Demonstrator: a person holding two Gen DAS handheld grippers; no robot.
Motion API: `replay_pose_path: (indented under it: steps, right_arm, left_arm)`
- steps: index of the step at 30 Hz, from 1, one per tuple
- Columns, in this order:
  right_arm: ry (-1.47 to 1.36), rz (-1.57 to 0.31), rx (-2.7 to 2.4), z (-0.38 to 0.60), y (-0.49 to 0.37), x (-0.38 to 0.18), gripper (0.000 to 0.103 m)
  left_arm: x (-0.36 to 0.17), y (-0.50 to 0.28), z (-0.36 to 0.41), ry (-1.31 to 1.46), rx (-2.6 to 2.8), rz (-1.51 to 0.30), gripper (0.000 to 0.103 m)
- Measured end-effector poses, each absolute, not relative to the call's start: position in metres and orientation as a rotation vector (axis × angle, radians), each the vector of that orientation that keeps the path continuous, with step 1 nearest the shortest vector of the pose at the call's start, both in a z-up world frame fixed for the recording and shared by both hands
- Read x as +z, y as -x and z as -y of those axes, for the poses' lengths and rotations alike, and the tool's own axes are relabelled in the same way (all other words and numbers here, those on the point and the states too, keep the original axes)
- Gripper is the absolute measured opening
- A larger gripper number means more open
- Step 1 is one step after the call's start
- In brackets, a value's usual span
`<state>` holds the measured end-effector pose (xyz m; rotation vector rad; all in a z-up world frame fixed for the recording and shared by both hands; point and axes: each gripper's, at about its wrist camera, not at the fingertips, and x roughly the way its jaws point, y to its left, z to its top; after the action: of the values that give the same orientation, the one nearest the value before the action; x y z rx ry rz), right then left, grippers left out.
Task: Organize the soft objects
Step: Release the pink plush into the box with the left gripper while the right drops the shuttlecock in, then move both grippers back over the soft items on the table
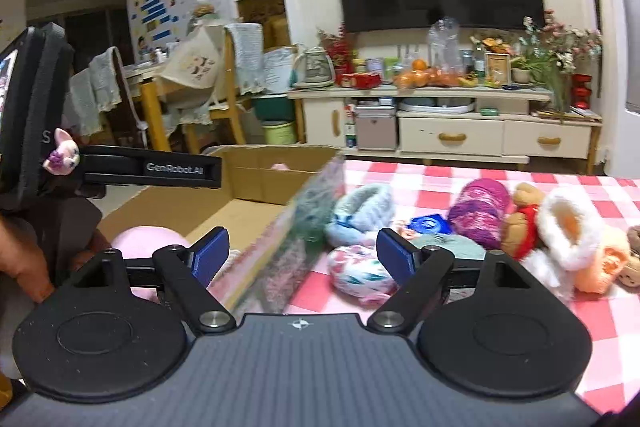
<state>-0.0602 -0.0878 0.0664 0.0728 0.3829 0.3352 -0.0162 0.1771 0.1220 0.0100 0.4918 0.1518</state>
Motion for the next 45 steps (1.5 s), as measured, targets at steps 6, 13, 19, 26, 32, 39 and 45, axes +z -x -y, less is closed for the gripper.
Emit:
replay_pose_path:
  steps: [6, 13, 19, 26, 32, 39, 45]
  right_arm:
    - [-0.103, -0.382, 0.293, 0.102, 0.064, 0.063, 0.101]
    - [-0.123, -0.361, 0.263, 0.116, 0.071, 0.062, 0.101]
    - [-0.141, -0.343, 0.232, 0.126, 0.075, 0.063, 0.101]
    - [-0.152, -0.335, 0.194, 0.134, 0.080, 0.060, 0.102]
    - [-0.163, -0.336, 0.163, 0.141, 0.085, 0.059, 0.102]
    - [-0.163, -0.338, 0.124, 0.144, 0.087, 0.056, 0.102]
    - [-0.174, -0.342, 0.086, 0.149, 0.091, 0.054, 0.103]
  left_arm:
    - [0.124, 0.015, -0.156, -0.045, 0.135, -0.485, 0.102]
    - [0.126, 0.016, -0.135, -0.077, 0.119, -0.480, 0.102]
    - [0.126, 0.016, -0.114, -0.104, 0.104, -0.483, 0.102]
    - [0.123, 0.017, -0.092, -0.146, 0.077, -0.491, 0.102]
    - [0.123, 0.018, -0.076, -0.172, 0.062, -0.492, 0.102]
    - [0.121, 0.018, -0.059, -0.205, 0.046, -0.500, 0.102]
    - [0.118, 0.017, -0.048, -0.214, 0.021, -0.512, 0.102]
